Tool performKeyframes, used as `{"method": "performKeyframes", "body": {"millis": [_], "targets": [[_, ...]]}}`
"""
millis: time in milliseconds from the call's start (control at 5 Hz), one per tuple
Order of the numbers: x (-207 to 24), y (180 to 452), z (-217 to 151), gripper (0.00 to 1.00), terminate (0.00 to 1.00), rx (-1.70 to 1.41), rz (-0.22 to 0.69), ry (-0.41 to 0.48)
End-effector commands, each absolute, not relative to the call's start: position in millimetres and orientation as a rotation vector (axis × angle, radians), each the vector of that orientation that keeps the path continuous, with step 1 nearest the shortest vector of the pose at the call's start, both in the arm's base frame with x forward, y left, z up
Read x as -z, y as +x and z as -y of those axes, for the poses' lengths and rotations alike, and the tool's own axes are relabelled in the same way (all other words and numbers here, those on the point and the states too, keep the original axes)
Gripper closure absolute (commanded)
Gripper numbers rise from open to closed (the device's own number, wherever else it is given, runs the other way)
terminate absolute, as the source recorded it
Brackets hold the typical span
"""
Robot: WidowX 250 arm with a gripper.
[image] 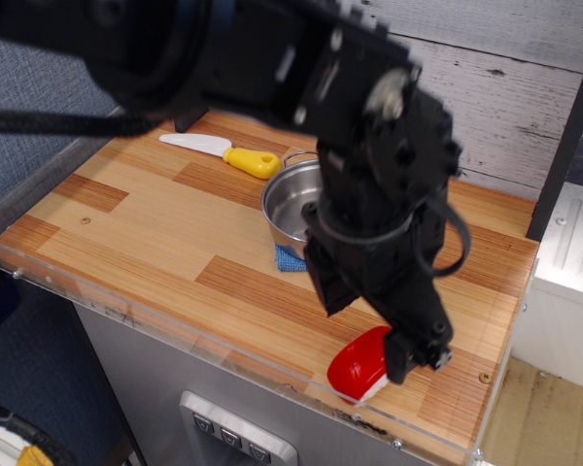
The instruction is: Move the red box from left side to right side
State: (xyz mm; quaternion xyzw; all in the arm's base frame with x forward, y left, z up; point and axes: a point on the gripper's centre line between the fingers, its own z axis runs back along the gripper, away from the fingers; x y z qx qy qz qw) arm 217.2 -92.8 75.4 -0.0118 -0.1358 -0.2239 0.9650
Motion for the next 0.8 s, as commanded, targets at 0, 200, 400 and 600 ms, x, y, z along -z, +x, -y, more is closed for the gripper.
{"method": "performKeyframes", "body": {"millis": [0,200,400,600], "targets": [[-52.8,219.2,82.4,0.00,0.00,0.434,0.269,-0.032],[-43.7,223.1,77.5,0.00,0.00,0.430,0.253,-0.018],[-40.6,228.2,74.0,0.00,0.00,0.416,0.253,-0.021],[-35.2,232.8,72.2,0.00,0.00,0.407,0.259,-0.017]]}}
